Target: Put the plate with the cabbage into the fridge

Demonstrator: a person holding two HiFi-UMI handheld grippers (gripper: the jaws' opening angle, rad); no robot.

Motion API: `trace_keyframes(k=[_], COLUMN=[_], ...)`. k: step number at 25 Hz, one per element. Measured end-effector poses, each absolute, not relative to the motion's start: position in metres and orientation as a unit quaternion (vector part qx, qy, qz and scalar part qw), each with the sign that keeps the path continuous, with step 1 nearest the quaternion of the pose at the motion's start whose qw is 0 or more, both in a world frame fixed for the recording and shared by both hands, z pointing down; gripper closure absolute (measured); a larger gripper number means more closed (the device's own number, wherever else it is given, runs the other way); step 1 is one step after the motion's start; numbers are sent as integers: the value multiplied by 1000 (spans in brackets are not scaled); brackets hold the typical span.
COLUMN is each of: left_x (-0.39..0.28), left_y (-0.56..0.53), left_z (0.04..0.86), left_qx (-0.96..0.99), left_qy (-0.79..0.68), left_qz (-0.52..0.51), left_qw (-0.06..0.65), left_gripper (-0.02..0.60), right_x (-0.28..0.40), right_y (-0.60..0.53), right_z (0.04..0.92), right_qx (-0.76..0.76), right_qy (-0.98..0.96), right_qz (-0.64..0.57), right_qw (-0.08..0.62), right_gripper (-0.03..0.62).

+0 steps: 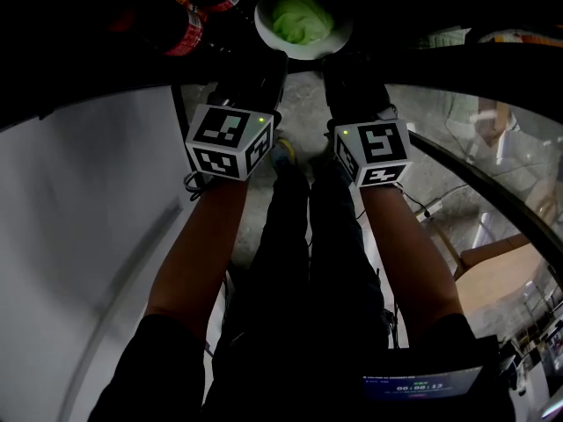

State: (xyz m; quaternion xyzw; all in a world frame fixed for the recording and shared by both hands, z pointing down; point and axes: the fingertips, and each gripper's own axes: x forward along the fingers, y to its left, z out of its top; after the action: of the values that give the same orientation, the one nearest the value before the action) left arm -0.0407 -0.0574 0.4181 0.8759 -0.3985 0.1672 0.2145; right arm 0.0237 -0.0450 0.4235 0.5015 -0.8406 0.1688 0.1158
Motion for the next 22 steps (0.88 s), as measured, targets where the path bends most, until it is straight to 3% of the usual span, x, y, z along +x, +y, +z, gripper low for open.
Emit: trace_keyframes(k=[22], left_x=[-40], left_y=[-74], left_z=[418], left_qx=[863], left_qy=[-400], left_qz=[168], left_qw=[259], left_gripper=[578], right_x=[26], right_y=[-64], right_z=[424], right_qx=[509], right_qy=[-831], right_qz=[196], right_qw=[113], right_gripper=[589])
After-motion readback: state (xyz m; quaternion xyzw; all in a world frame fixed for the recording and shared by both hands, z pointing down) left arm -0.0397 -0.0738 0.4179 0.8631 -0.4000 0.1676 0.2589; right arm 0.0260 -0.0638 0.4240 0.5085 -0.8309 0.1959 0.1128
